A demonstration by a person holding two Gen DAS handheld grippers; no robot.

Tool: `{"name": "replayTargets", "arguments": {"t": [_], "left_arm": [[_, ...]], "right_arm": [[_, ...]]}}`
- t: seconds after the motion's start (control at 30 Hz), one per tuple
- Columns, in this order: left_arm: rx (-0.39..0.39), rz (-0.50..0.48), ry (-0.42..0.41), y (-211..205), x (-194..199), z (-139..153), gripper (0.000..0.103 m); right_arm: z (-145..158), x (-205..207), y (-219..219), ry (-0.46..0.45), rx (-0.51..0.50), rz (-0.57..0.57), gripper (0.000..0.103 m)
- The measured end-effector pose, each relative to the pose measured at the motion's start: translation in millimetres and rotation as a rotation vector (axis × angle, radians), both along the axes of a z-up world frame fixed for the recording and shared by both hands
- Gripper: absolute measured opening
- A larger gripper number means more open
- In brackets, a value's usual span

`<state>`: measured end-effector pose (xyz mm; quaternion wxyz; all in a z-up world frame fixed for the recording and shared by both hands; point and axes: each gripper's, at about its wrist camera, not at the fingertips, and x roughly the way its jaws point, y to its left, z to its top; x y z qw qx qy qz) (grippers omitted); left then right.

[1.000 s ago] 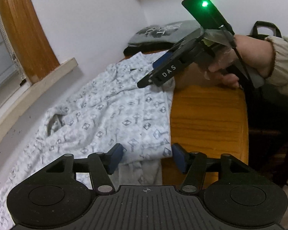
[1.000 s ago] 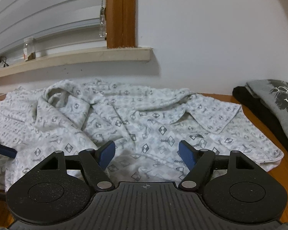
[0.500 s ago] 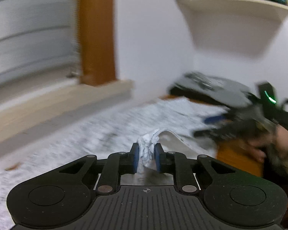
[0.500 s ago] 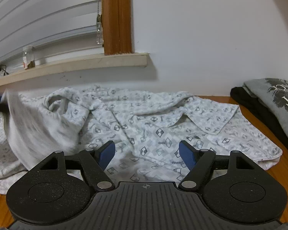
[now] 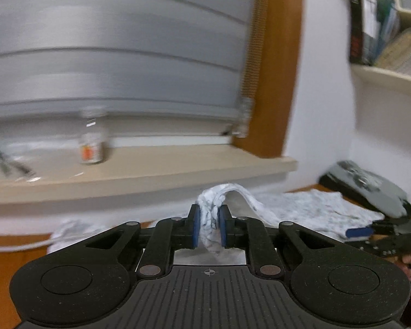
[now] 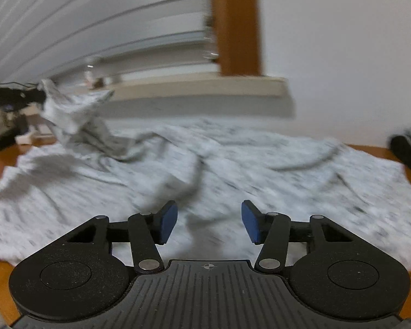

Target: Fold clothes

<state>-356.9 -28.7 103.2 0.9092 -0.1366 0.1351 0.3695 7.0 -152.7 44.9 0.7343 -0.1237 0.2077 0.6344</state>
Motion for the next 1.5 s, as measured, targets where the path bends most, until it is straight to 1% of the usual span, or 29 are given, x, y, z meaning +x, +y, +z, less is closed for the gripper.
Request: {"name": "replayTargets", "arguments": {"t": [0.1, 0.2, 0.33, 0.4, 0.47, 0.6, 0.63, 0.67, 0.7, 0.77, 0.97, 1.1, 1.2, 1.3, 1.4, 1.47, 1.5], "left_arm": [[-0.033, 0.027, -0.018, 7.9, -15.7, -9.0, 0.015], [-0.062, 0.045, -0.032, 12.6, -26.3, -20.7, 0.015], [-0.09, 0.071, -0.067, 16.2, -40.7, -30.8, 0.015], [-0.1, 0.085, -0.088, 17.4, -47.9, -34.7, 0.015], [-0.116, 0.087, -0.098, 17.8, -51.3, -39.3, 0.015], [-0.15, 0.087, -0.116, 18.5, -57.0, -48.7, 0.015], [-0.159, 0.087, -0.121, 18.7, -58.4, -51.1, 0.015], [-0.167, 0.087, -0.125, 18.8, -59.9, -53.5, 0.015], [-0.176, 0.087, -0.129, 19.0, -61.3, -55.8, 0.015], [-0.184, 0.087, -0.143, 17.0, -66.1, -56.9, 0.015], [-0.168, 0.089, -0.208, -0.2, -89.9, -42.3, 0.015], [-0.197, 0.09, -0.265, -10.1, -116.6, -31.6, 0.015], [-0.224, 0.076, -0.23, -25.5, -124.5, -43.5, 0.015], [-0.25, 0.063, -0.189, -41.3, -131.4, -56.7, 0.017], [-0.262, 0.076, -0.148, -52.0, -137.3, -68.9, 0.02], [-0.243, 0.106, -0.12, -54.6, -140.3, -70.1, 0.022], [-0.234, 0.105, -0.109, -55.2, -136.8, -69.0, 0.022]], "right_arm": [[2.7, -15.7, 28.0, -0.034, -0.035, 0.037, 0.055], [0.1, -18.8, 48.0, -0.045, -0.093, 0.044, 0.055], [-0.3, -16.4, 53.2, 0.007, -0.111, 0.072, 0.055], [3.5, -17.6, 51.9, 0.038, -0.097, 0.095, 0.06], [4.3, -22.5, 54.1, 0.017, -0.112, 0.1, 0.064], [0.2, -30.2, 62.0, -0.027, -0.164, 0.102, 0.062], [-1.6, -30.1, 63.1, -0.027, -0.178, 0.106, 0.052], [-3.4, -29.9, 63.8, -0.026, -0.192, 0.111, 0.029], [-4.1, -27.9, 62.0, -0.016, -0.208, 0.123, 0.02], [0.9, -23.9, 48.4, -0.011, -0.2, 0.133, 0.008], [22.4, -20.3, -12.8, 0.014, -0.152, 0.141, 0.006], [26.5, -35.0, -51.6, 0.021, -0.148, 0.173, 0.006], [28.4, -52.8, -77.2, 0.009, -0.158, 0.208, 0.005], [24.9, -62.3, -88.9, 0.015, -0.178, 0.23, 0.006], [22.3, -65.1, -92.1, 0.018, -0.184, 0.236, 0.012], [24.4, -62.8, -90.8, 0.019, -0.172, 0.224, 0.027], [26.2, -60.7, -89.8, 0.019, -0.164, 0.211, 0.027]]}}
